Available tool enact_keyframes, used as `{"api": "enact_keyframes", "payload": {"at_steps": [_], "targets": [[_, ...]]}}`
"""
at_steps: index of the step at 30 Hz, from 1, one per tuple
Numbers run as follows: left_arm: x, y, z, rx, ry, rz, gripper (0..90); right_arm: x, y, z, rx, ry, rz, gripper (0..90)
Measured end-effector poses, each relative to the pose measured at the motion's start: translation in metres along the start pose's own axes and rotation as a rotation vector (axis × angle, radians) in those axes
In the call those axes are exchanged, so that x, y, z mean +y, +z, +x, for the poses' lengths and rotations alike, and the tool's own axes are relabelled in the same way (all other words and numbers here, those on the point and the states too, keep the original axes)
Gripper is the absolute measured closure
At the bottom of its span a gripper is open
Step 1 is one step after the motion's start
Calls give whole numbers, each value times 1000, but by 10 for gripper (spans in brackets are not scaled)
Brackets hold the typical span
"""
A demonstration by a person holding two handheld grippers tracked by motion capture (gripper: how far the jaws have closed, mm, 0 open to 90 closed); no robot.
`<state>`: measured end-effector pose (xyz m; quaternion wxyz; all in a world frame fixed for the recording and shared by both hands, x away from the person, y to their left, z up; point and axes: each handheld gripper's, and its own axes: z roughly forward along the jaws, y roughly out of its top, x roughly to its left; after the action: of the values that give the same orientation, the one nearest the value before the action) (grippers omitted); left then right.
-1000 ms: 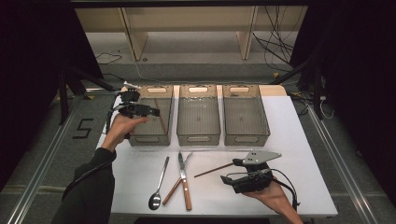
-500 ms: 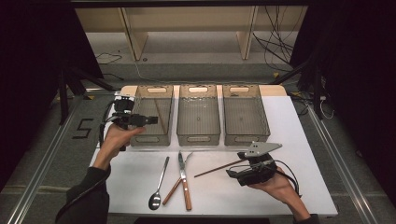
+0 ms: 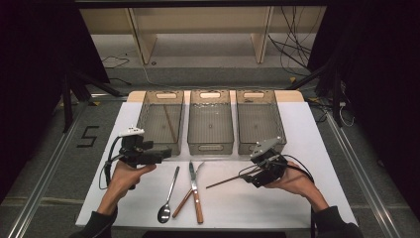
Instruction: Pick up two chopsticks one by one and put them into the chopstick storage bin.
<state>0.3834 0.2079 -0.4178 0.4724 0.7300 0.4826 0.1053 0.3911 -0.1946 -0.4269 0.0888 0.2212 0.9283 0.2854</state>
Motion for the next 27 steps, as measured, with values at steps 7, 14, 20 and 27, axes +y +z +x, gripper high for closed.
{"api": "enact_keyframes", "payload": {"at_steps": [7, 14, 20, 27], "targets": [[-26, 3, -6, -16, 18, -18, 108, 5, 12, -9, 11, -39, 90, 335], [-43, 5, -20, -37, 49, -28, 107, 11, 22, -16, 16, -56, 152, 366], [-55, 5, -22, -46, 57, -49, 108, 14, 28, -20, 25, -86, 188, 383], [-67, 4, -23, -29, 61, -33, 108, 13, 35, -22, 35, -95, 237, 406]]}}
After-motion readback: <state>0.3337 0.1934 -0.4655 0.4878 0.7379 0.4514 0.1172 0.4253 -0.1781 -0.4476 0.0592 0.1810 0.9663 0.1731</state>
